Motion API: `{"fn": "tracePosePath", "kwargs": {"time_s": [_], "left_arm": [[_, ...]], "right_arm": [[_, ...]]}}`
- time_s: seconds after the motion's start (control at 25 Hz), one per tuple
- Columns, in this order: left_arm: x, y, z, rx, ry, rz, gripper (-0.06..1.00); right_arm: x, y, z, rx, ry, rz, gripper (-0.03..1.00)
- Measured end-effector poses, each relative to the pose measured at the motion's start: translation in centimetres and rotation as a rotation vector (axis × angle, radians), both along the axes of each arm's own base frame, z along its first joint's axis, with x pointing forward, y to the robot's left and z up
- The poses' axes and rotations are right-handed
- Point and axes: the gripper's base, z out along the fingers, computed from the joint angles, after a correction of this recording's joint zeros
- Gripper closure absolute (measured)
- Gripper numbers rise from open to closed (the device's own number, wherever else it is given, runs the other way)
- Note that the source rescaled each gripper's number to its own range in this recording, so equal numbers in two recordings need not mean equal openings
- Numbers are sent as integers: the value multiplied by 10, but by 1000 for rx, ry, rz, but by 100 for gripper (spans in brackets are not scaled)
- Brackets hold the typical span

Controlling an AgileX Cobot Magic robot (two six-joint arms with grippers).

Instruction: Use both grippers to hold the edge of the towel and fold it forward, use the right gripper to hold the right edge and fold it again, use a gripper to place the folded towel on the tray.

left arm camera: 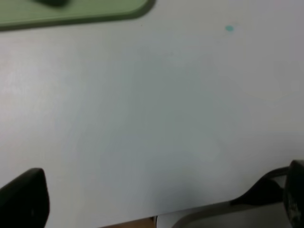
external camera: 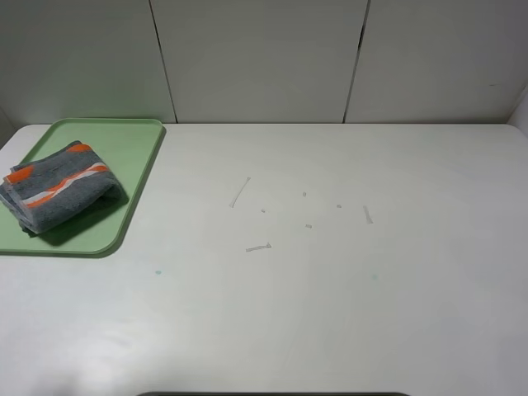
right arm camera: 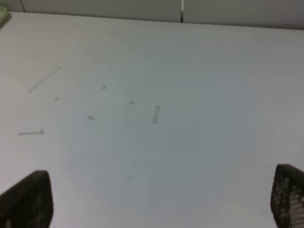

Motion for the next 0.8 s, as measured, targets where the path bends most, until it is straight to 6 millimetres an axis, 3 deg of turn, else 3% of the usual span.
{"fn": "tracePosePath", "kwargs": {"time_s": [0.12,0.52,0.8], "left_arm": [[-14,-1,-6,-1,-27,0,-6],[-52,-3,3,0,-286,-3,-6],[-70,-4,4,-3,-405,-8,-6]], "right_arm": [[0,0,0,0,0,0,-3],[0,0,0,0,0,0,-3],[0,0,0,0,0,0,-3]]}}
